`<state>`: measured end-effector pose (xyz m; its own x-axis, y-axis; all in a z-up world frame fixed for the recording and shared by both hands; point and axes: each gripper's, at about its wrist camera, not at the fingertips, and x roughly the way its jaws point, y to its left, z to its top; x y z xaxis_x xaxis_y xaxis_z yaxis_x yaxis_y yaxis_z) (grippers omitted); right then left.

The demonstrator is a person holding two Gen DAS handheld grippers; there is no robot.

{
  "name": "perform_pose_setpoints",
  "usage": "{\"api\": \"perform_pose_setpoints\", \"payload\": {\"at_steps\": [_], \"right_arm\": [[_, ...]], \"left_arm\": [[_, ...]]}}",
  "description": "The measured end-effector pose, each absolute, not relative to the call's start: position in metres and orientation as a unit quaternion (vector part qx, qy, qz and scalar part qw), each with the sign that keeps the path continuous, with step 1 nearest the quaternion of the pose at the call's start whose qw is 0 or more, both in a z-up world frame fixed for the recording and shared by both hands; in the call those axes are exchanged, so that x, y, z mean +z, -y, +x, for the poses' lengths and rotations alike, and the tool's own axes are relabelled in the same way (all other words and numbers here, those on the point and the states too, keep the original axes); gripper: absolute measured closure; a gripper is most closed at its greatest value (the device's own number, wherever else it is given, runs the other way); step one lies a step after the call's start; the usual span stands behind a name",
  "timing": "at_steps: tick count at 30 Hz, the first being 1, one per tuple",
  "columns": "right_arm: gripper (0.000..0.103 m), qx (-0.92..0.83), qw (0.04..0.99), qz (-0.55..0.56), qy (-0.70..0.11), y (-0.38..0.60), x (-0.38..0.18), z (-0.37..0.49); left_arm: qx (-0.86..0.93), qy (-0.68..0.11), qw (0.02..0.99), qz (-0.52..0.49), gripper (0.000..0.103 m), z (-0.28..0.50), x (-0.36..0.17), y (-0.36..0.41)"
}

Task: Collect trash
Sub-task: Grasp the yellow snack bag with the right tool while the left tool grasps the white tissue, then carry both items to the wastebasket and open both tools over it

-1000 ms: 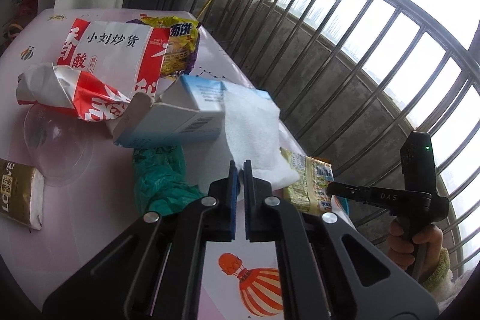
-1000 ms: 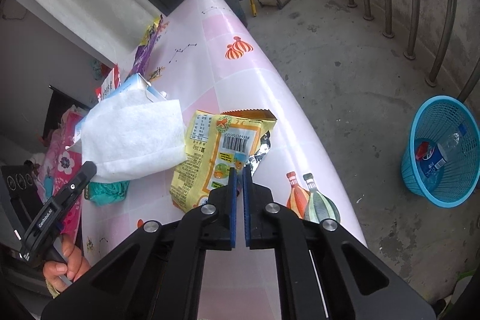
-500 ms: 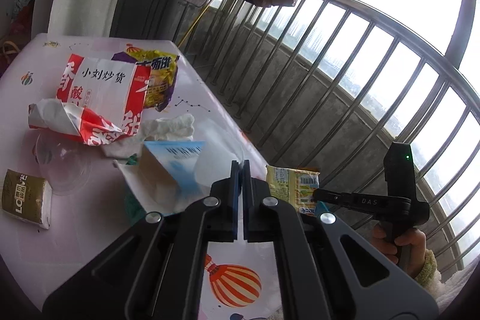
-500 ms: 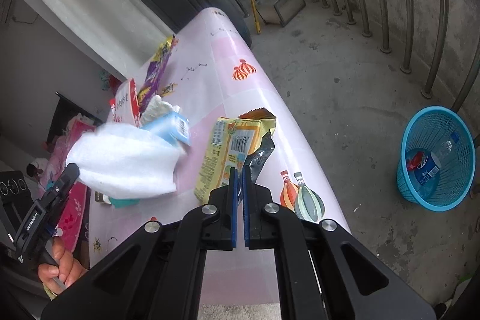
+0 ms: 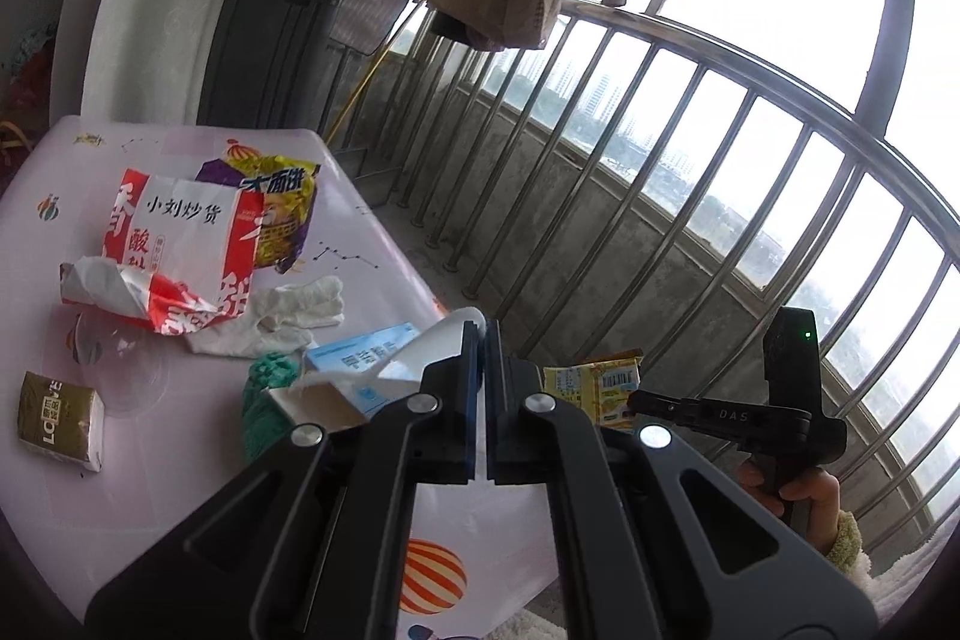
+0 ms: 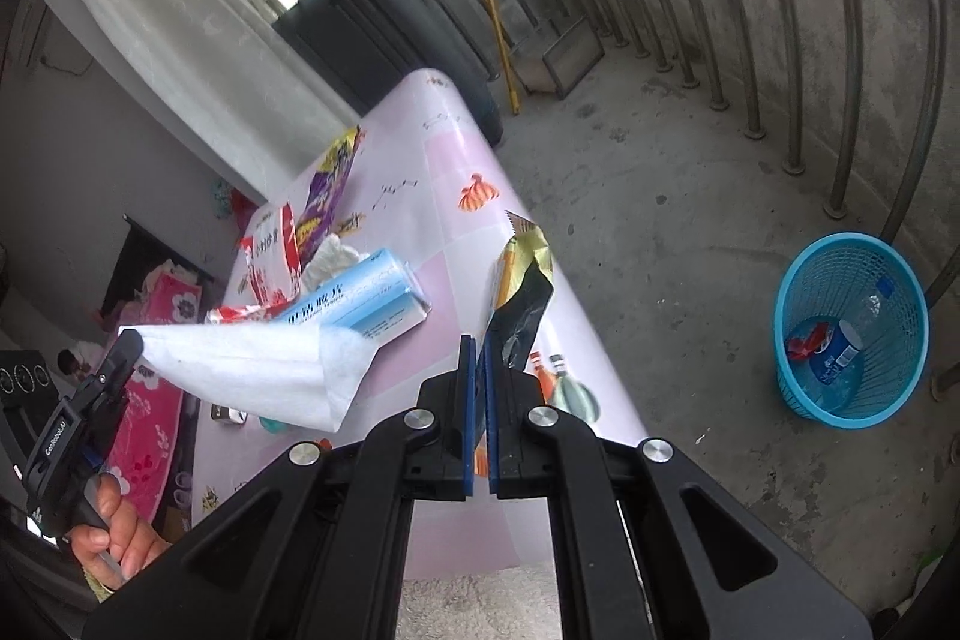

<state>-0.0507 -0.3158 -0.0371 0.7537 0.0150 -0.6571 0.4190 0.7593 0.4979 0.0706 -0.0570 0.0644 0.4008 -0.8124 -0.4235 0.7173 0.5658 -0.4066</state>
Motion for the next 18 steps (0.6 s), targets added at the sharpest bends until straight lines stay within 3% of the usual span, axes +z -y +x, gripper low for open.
{"api": "perform_pose_setpoints", "payload": {"at_steps": [12,18], "right_arm": [[0.1,-0.177,0.871,0.362,-0.282,0.366,-0.032,-0.11],[0.1,-0.235,0.843,0.394,-0.282,0.401,-0.061,-0.136]], "left_arm": [[-0.524,-0.303,0.794,-0.057,0.103,0.058,0.077,0.133],[-0.538,-0.323,0.778,-0.04,0.103,0.056,0.062,0.168]]}}
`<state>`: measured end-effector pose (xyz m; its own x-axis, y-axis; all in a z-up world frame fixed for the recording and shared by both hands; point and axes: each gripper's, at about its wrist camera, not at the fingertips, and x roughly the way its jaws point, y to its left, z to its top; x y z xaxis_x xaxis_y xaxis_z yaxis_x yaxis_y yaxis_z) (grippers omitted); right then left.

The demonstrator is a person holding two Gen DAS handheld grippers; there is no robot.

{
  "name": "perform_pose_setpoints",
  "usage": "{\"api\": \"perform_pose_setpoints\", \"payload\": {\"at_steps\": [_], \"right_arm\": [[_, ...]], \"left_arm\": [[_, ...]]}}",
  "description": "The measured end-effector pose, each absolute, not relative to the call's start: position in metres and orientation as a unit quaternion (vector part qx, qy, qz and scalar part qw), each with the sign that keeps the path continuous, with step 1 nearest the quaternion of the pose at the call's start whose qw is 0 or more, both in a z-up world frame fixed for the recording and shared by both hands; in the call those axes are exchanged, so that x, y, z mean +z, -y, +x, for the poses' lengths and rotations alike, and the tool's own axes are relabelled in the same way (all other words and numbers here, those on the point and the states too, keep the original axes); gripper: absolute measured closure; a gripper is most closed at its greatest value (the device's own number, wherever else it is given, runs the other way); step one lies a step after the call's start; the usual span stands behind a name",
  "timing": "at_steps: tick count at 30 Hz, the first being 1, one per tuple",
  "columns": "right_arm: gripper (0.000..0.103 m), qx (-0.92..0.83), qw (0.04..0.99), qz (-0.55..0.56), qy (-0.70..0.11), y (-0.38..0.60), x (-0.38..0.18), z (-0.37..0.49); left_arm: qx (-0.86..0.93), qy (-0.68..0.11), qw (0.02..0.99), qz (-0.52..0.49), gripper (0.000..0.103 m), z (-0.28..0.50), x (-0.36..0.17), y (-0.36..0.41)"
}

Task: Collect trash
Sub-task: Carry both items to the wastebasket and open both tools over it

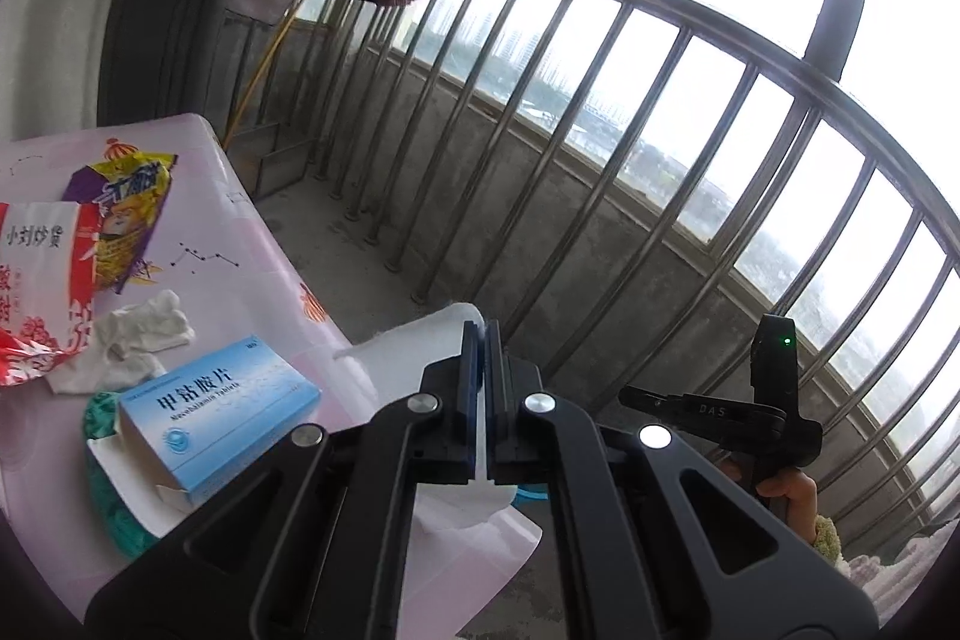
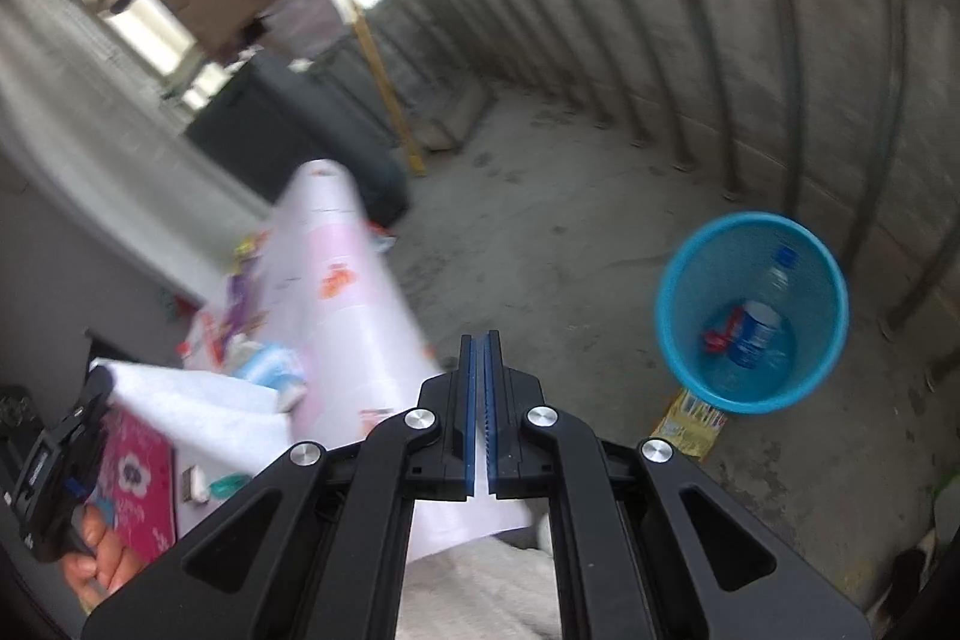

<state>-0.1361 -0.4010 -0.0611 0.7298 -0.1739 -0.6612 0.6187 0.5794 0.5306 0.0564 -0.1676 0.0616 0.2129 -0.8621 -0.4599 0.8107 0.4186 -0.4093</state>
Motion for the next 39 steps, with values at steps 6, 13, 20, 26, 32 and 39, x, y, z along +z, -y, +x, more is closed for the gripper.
{"api": "perform_pose_setpoints", "payload": {"at_steps": [6,13,20,26,32,39], "right_arm": [[0.099,-0.293,0.788,0.426,-0.334,0.429,-0.139,-0.143],[0.095,-0.33,0.694,0.418,-0.485,0.435,-0.302,-0.136],[0.061,-0.306,0.674,0.182,-0.648,0.395,-0.432,-0.084],[0.044,-0.267,0.653,-0.06,-0.706,0.368,-0.503,-0.039],[0.044,-0.235,0.609,-0.14,-0.745,0.371,-0.548,-0.015],[0.044,-0.228,0.584,-0.163,-0.762,0.38,-0.573,-0.003]], "left_arm": [[-0.528,-0.353,0.772,-0.028,0.103,0.062,0.039,0.185],[-0.508,-0.363,0.781,-0.015,0.103,0.072,0.023,0.179],[-0.479,-0.369,0.796,-0.017,0.103,0.089,0.023,0.159],[-0.449,-0.375,0.811,-0.014,0.103,0.107,0.027,0.143],[-0.428,-0.386,0.817,-0.009,0.103,0.122,0.025,0.141],[-0.421,-0.396,0.816,0.003,0.103,0.126,0.019,0.15]]}}
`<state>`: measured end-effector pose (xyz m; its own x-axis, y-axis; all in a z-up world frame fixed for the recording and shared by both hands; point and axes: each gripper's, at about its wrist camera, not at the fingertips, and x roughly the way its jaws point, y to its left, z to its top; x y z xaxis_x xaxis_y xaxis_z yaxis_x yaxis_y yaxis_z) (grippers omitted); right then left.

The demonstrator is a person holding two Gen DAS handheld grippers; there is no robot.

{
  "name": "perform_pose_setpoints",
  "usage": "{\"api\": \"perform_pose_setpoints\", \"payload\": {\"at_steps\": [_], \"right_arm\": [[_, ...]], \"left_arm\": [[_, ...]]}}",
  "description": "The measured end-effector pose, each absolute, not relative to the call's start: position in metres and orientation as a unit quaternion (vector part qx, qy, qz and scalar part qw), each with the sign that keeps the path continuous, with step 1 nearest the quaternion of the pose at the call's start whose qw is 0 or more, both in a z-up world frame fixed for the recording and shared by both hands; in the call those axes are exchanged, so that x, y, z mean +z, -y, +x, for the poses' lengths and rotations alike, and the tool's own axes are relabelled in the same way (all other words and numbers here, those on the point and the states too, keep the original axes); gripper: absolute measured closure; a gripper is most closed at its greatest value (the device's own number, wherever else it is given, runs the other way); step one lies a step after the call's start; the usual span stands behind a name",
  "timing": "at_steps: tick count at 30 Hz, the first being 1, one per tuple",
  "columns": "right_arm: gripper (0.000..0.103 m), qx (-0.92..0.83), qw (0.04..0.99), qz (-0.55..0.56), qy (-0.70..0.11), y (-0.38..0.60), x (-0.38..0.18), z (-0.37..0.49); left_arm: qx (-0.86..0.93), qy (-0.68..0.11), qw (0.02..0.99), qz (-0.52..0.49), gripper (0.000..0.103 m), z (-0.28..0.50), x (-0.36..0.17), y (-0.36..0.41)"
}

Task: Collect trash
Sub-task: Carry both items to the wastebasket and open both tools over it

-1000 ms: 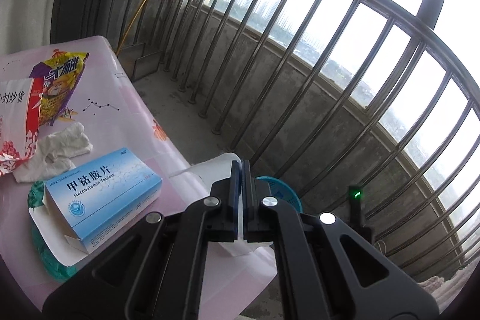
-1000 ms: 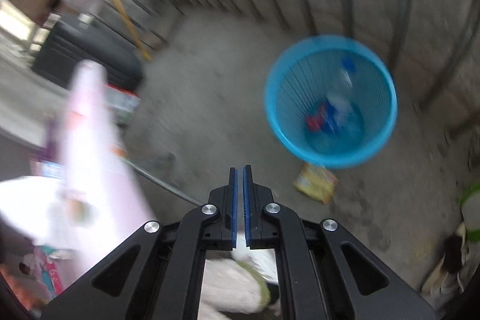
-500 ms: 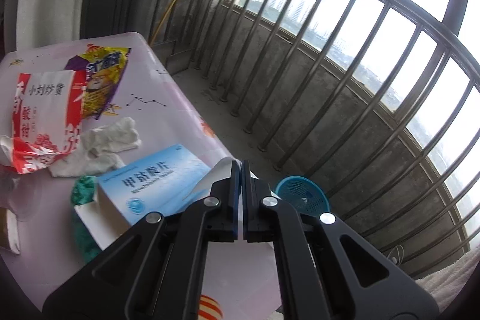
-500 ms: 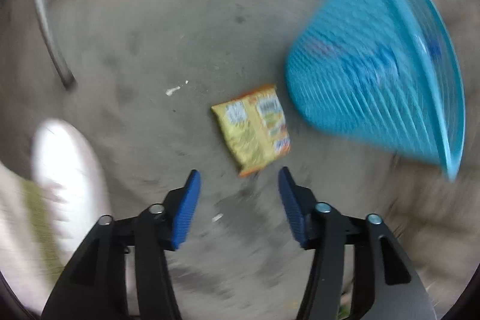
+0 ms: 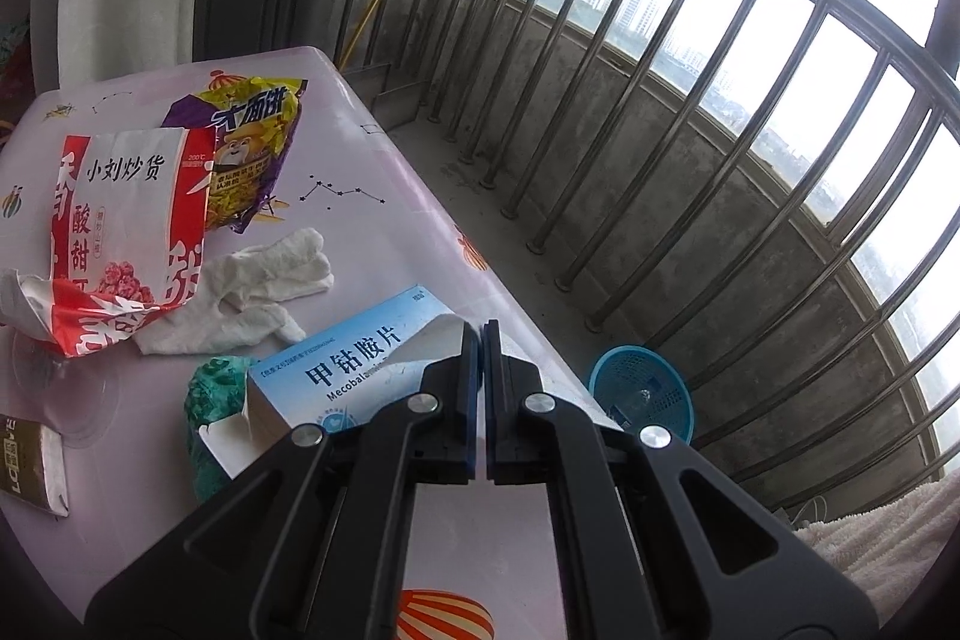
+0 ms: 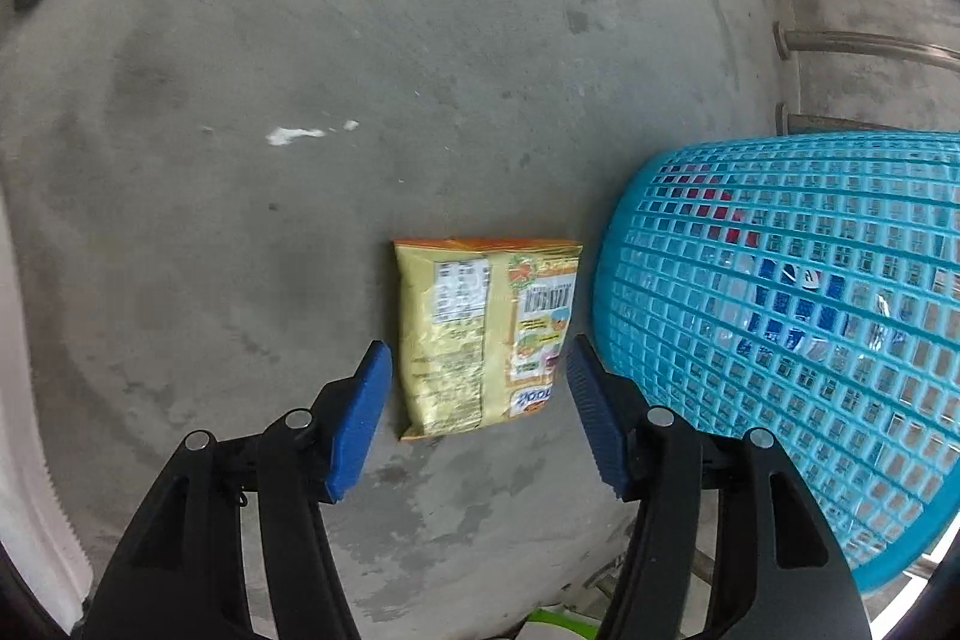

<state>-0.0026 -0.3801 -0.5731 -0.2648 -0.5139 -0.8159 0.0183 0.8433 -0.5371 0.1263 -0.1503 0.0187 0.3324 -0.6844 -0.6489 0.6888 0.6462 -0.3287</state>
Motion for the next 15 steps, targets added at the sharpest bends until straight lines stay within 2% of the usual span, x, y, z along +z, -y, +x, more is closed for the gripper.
{"api": "perform_pose_setpoints", "payload": {"at_steps": [12,14,15], "right_arm": [[0.048,-0.222,0.568,-0.129,-0.782,0.401,-0.594,0.002],[0.051,-0.217,0.573,-0.117,-0.781,0.403,-0.591,0.002],[0.06,-0.213,0.577,-0.106,-0.781,0.405,-0.59,0.001]], "left_arm": [[-0.417,-0.405,0.813,0.019,0.103,0.125,0.015,0.164],[-0.417,-0.405,0.814,0.02,0.103,0.124,0.015,0.166],[-0.416,-0.405,0.814,0.02,0.103,0.124,0.015,0.166]]}}
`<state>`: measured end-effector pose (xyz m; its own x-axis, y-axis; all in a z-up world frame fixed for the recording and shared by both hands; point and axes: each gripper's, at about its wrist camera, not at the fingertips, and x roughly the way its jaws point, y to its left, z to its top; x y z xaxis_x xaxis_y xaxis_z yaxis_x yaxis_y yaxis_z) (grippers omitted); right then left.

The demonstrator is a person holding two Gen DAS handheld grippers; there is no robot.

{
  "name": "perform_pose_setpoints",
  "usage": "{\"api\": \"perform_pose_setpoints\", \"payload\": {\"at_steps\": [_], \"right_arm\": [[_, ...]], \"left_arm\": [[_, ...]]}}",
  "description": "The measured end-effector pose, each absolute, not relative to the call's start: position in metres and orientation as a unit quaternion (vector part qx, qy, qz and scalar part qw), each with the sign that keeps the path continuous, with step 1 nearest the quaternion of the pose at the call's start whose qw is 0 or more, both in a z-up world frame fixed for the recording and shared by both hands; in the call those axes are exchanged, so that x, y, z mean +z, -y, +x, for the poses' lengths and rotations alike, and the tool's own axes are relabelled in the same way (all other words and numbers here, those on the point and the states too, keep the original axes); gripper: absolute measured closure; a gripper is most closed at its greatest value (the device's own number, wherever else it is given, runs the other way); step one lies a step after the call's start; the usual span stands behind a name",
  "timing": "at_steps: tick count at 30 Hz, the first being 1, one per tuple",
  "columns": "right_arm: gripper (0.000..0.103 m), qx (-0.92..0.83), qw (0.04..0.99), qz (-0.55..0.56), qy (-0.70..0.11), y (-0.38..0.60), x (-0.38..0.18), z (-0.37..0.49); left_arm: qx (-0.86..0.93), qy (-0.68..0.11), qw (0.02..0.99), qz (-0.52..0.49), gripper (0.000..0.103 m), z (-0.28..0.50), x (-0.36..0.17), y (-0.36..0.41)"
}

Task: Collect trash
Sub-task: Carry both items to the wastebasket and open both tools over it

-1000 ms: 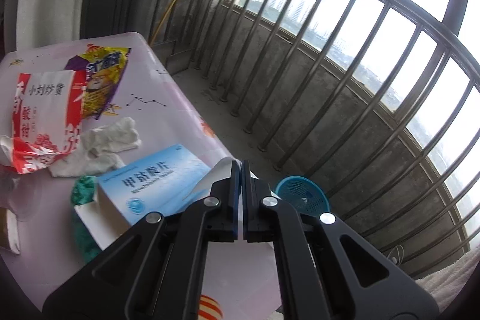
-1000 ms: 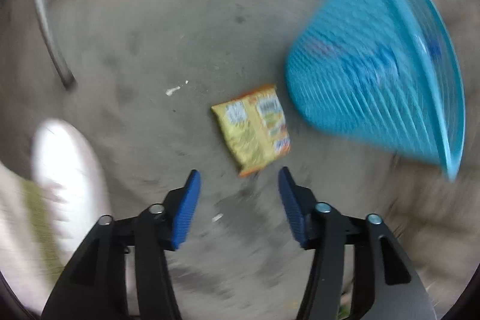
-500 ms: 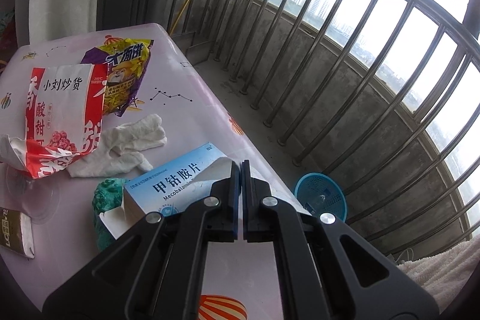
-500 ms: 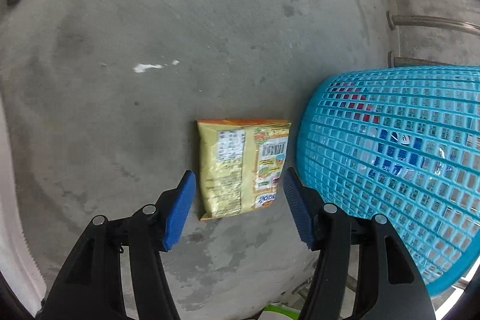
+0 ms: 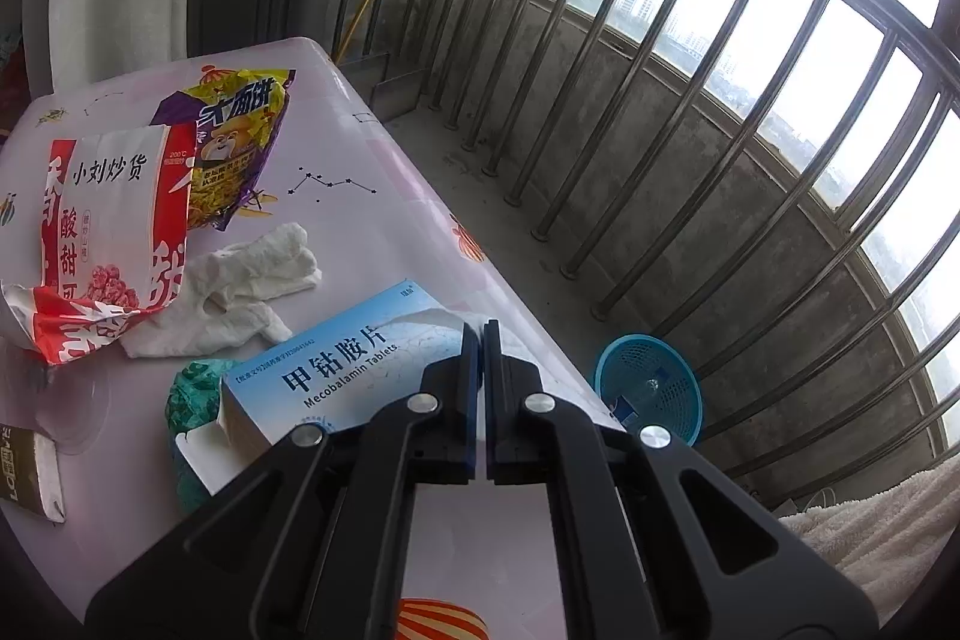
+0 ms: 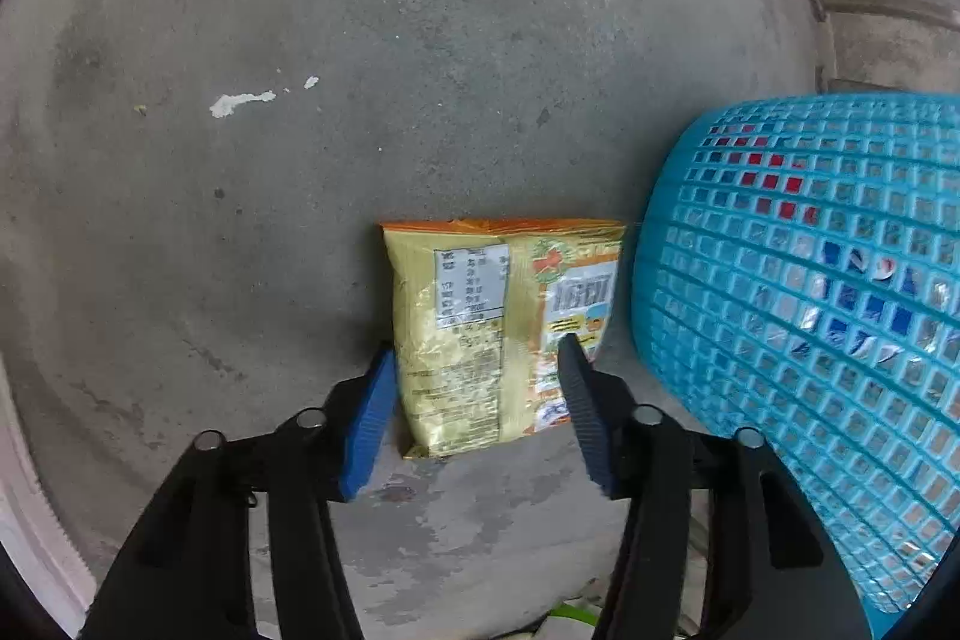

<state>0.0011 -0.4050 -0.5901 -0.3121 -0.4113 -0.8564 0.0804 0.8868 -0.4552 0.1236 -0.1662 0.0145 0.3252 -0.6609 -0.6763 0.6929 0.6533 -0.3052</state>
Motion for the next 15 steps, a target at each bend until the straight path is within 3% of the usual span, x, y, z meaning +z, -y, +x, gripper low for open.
{"api": "perform_pose_setpoints", "payload": {"at_steps": [3,9,15], "right_arm": [[0.084,-0.207,0.574,-0.083,-0.788,0.411,-0.589,0.0],[0.097,-0.215,0.586,-0.065,-0.778,0.409,-0.582,-0.005],[0.1,-0.246,0.623,-0.008,-0.742,0.421,-0.538,-0.02]], "left_arm": [[-0.415,-0.405,0.814,0.02,0.103,0.122,0.015,0.167],[-0.416,-0.399,0.817,0.02,0.103,0.122,0.015,0.165],[-0.42,-0.389,0.82,0.018,0.103,0.118,0.018,0.161]]}}
